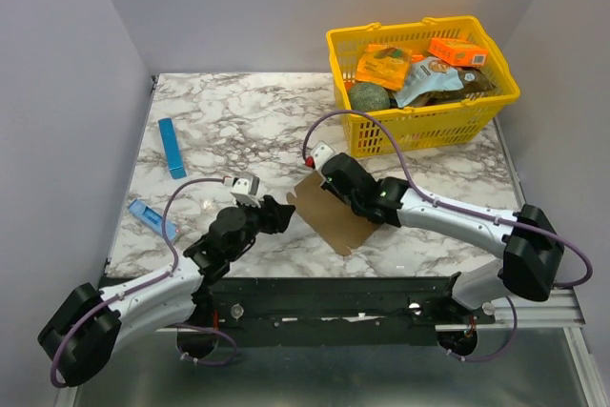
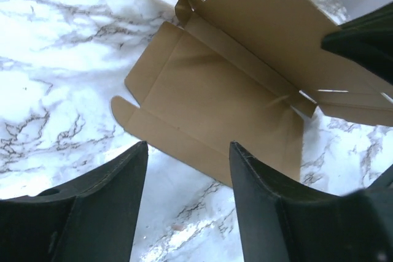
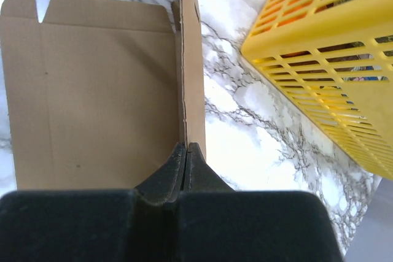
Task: Fold the paper box
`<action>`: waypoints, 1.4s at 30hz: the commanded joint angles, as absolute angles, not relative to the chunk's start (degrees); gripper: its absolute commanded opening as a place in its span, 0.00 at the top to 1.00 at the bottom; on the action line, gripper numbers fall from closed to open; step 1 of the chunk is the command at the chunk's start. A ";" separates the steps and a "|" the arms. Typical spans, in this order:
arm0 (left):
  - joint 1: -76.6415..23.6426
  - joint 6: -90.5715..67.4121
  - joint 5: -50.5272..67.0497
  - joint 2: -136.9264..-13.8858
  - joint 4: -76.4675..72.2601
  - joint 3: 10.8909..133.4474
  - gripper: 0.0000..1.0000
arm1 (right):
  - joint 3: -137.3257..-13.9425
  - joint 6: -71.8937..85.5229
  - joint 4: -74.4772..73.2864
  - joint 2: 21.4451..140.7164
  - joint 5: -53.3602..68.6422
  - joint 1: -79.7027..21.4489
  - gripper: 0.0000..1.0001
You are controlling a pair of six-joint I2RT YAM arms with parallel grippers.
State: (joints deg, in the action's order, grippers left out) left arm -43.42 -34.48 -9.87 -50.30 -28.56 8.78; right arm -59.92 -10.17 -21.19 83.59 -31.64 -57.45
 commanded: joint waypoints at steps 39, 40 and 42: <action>-21.88 -30.76 8.88 -52.99 -13.88 29.18 0.10 | -60.29 -9.05 -21.27 86.04 -23.72 -49.48 0.99; -21.80 -30.85 9.14 -53.52 -14.32 29.18 0.10 | -60.29 -9.05 -21.10 86.48 -24.25 -49.48 0.99; -21.80 -31.11 9.66 -54.92 -15.64 29.27 0.10 | -59.94 -8.88 -20.40 86.92 -24.96 -49.48 0.99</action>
